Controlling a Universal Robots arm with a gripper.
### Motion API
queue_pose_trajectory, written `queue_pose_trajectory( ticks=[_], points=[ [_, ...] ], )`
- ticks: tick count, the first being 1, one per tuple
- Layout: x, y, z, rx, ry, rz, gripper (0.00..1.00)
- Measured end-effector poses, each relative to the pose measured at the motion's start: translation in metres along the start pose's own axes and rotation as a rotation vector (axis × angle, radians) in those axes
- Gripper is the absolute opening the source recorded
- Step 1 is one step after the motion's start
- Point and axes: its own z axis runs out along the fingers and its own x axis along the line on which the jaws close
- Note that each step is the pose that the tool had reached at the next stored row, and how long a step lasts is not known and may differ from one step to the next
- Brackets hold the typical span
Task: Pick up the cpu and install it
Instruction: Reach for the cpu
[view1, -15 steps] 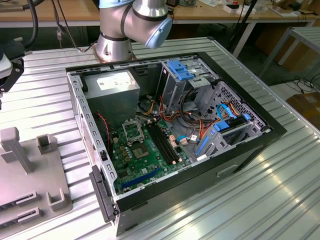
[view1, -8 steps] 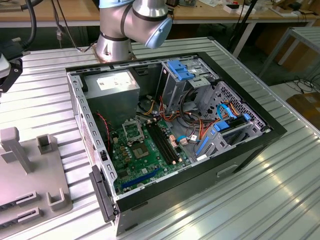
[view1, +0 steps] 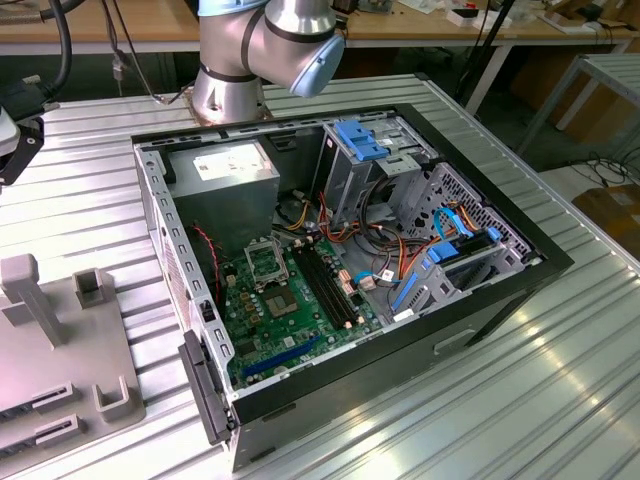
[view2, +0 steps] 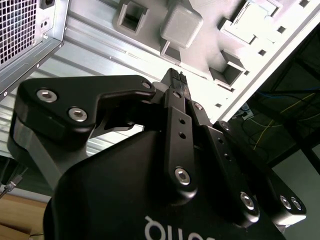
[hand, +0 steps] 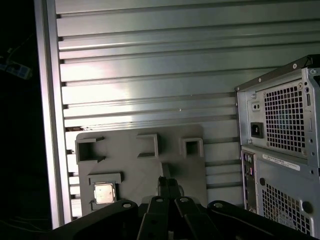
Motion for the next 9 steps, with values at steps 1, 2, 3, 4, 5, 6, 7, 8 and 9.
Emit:
queue_pose_trajectory(
  ticks=[1, 2, 3, 4, 5, 6, 7, 8, 9],
  points=[
    [0.0, 0.0, 0.0, 0.0, -0.0001, 0.0, 0.11],
    [0.0002, 0.0, 0.0, 0.0, -0.0001, 0.0, 0.11],
    [0.0006, -0.0001, 0.0, 0.0, -0.0001, 0.0, 0.11],
    [0.0012, -0.0001, 0.0, 0.0, -0.0001, 0.0, 0.11],
    [0.0018, -0.0001, 0.0001, 0.0, -0.0001, 0.0, 0.11],
    [0.0032, -0.0003, 0.0001, 0.0, -0.0001, 0.0, 0.11],
    [0.0045, -0.0003, 0.0, 0.0, 0.0, 0.0, 0.11],
    [0.0059, -0.0005, 0.0001, 0.0, -0.0001, 0.0, 0.11],
    [0.0067, -0.0005, 0.0001, 0.0, -0.0001, 0.0, 0.11]
  ],
)
